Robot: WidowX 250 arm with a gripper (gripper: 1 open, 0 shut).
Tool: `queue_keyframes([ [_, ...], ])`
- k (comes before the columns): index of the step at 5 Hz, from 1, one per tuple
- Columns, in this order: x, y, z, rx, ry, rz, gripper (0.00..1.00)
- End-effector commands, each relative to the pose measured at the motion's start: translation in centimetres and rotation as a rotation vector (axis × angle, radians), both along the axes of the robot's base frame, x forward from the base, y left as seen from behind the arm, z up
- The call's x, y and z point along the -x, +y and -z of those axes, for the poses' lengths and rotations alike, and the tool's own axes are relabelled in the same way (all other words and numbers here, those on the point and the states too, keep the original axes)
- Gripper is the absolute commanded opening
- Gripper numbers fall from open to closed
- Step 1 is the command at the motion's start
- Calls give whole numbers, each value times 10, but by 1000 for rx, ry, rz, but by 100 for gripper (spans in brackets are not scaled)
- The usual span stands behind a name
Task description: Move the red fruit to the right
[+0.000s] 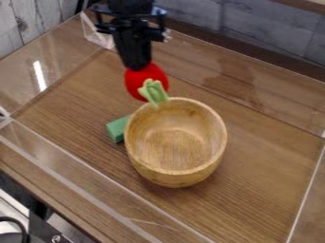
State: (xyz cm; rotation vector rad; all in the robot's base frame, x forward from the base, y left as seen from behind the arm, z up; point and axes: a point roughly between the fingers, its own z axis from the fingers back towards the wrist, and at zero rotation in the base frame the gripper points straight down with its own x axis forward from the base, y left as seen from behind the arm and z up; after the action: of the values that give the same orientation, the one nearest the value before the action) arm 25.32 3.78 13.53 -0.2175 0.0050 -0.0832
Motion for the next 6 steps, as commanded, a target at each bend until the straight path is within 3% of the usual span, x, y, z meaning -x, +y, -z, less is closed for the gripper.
queue_keyframes([
  [1,-9,-19,-15,-18,-79,3,0],
  [4,11,-11,-10,-17,-104,11,0],
  [5,17,-1,-11,-23,-113,-43,0],
  [6,13,-40,-6,-20,-124,-28,0],
])
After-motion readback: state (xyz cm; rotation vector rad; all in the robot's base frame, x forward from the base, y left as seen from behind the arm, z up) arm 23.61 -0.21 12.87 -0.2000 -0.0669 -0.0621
